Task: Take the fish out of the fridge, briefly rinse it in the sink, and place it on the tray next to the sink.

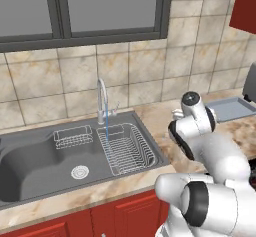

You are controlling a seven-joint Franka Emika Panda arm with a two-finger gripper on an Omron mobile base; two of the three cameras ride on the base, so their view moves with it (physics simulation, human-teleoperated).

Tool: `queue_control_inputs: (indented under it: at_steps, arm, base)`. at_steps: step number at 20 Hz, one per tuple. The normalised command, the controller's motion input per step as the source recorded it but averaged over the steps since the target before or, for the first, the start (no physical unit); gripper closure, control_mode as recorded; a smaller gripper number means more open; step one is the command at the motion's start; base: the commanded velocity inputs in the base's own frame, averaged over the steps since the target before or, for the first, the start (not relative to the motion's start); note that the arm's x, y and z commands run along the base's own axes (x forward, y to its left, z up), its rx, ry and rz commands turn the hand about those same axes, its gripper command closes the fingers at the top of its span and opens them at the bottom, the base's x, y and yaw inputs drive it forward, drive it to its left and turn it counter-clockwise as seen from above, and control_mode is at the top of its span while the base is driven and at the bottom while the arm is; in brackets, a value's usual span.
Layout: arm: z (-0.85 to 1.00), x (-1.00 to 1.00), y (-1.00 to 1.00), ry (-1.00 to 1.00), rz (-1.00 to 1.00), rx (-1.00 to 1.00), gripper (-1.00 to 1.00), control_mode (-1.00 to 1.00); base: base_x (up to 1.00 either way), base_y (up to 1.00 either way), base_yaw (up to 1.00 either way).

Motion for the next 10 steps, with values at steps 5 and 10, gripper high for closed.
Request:
queue_control_inputs:
  at_steps: [5, 10]
  arm:
    - [0.31, 0.67, -1.00, 0.08, -0.32, 0.20, 1.00, -1.00]
    - [-0.08, 0.29, -0.91, 0.02, -0.08, 0.14, 1.00, -1.00]
  base:
    - [0.00, 0.00, 0.00]
    - [0.00, 0.00, 0.00]
